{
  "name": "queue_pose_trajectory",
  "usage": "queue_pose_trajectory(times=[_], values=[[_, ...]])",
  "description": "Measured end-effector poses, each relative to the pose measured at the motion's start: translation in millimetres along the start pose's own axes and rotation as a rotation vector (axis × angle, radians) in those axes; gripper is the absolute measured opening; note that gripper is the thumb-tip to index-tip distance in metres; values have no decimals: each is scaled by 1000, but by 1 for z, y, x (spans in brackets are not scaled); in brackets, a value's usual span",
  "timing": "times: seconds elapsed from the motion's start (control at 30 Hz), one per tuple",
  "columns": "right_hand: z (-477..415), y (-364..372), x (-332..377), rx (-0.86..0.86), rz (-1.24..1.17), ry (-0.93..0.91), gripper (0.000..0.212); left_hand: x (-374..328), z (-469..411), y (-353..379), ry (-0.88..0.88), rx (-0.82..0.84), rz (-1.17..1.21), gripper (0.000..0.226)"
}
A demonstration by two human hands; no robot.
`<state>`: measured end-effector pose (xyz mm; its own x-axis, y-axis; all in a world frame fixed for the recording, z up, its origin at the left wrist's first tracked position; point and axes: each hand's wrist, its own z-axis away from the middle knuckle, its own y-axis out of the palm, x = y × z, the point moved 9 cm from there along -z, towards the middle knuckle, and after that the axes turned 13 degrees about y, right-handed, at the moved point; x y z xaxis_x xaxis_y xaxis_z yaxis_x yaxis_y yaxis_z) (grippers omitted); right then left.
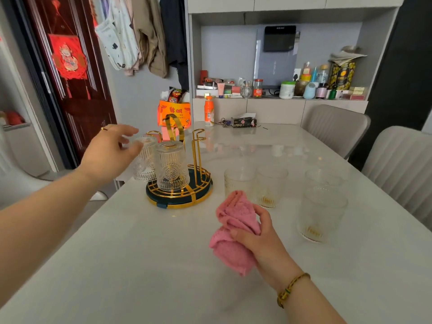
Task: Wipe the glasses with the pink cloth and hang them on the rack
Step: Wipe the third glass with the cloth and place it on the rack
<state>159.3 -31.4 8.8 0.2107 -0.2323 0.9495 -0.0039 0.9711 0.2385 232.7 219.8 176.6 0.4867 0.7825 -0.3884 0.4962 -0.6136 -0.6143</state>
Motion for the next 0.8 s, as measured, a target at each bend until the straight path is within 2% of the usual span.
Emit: queue_pose_trajectory(times=[0.07, 0.13, 0.2, 0.3, 0.4, 0.47, 0.5, 0.57, 0.63, 0.7, 0.8], values=[[10, 4, 2, 20, -25, -12, 56, -27, 32, 12, 32, 102, 181, 11], [23, 9, 5, 77, -98, -12, 53, -58, 67, 37, 106, 292, 336, 25], [35, 13, 9, 148, -151, -4, 49, -89, 92, 59, 231, 440, 419, 50], [54, 9, 7, 206, -150, 24, 43, -130, 106, 77, 393, 539, 515, 80], [72, -7, 1, 195, -109, 57, 38, -163, 113, 89, 514, 604, 542, 66], [81, -16, -2, 200, -101, 71, 35, -175, 117, 99, 539, 634, 535, 43], [86, -20, -2, 206, -94, 79, 40, -181, 119, 103, 531, 632, 552, 32], [96, -21, 0, 262, -7, 70, 61, -188, 118, 110, 486, 572, 602, 32], [104, -23, 3, 245, 222, 8, 75, -198, 116, 120, 417, 553, 626, 21], [104, -35, 6, 121, 362, -56, 68, -209, 114, 131, 363, 547, 662, 22], [105, -72, 19, -171, 380, -153, 35, -222, 113, 156, 273, 559, 755, 20]])
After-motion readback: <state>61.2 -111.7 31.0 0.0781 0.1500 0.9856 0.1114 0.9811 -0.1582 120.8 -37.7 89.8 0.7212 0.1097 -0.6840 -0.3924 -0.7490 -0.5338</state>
